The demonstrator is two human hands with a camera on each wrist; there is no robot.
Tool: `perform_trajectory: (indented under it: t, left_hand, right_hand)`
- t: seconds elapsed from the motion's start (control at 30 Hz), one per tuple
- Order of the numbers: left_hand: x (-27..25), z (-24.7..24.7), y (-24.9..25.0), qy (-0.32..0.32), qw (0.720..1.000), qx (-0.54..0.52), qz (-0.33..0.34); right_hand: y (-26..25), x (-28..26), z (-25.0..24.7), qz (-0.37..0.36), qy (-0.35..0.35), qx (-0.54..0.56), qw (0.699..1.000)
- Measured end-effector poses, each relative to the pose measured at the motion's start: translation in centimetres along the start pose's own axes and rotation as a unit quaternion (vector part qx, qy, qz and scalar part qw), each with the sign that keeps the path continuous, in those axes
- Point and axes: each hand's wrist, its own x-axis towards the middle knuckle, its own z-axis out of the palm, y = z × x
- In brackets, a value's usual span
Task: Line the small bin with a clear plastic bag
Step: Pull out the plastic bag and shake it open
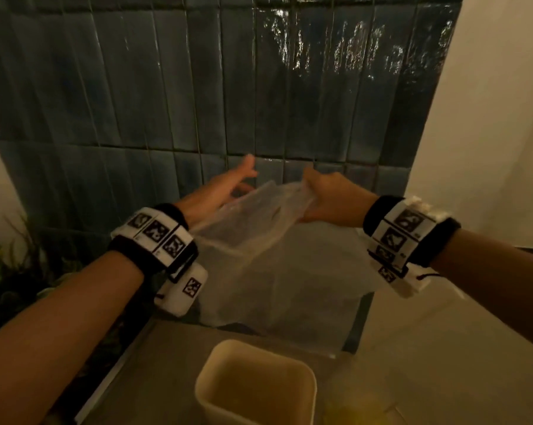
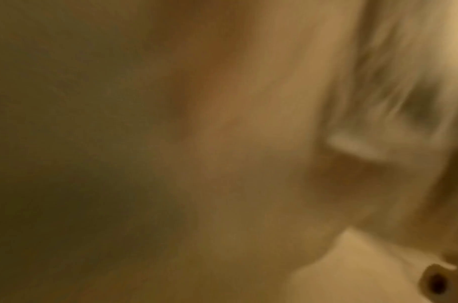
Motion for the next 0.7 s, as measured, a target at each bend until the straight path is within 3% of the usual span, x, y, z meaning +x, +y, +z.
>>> perform_trajectory:
  t: [0.07, 0.17, 0.27, 0.37, 0.43, 0.53, 0.63, 0.7]
  left_hand:
    - [0.0, 0.3, 0.0, -0.012, 0.993, 0.106, 0.042]
    - [0.3, 1.1, -1.1, -0.03, 0.953, 0.273, 0.131]
    - [0.2, 1.6, -2.2, -0.035, 0.953, 0.258, 0.151]
    - [0.4, 1.7, -3.0, -0.021, 0.955, 0.246, 0.164]
    - [0.5, 1.6, -3.2, 0.016, 0.952, 0.251, 0.172]
    - [0.8, 1.0, -3.2, 0.083, 0.955, 0.236, 0.161]
    - [1.2, 0.3, -3.3, 0.125, 0.962, 0.198, 0.138]
    - [1.1, 0.3, -3.5, 0.136, 0.966, 0.182, 0.125]
  right_hand:
    - [-0.4, -0.7, 1.1, 0.003, -0.002, 0.039, 0.999]
    - [-0.9, -2.1, 2.2, 0.006, 0.026, 0.075, 0.997]
    - [-1.5, -4.1, 3.4, -0.02, 0.104, -0.025, 0.994]
    - [-2.0, -6.2, 4.3, -0.11, 0.214, -0.188, 0.952]
    - [-2.6, -8.2, 5.0, -0.159, 0.222, -0.238, 0.932]
    - [-3.8, -12.4, 8.5, -0.223, 0.084, -0.253, 0.938]
    - [-5.4, -17.2, 12.6, -0.218, -0.217, -0.171, 0.936]
    - [-6.9, -19.2, 13.6, -0.166, -0.385, -0.093, 0.903]
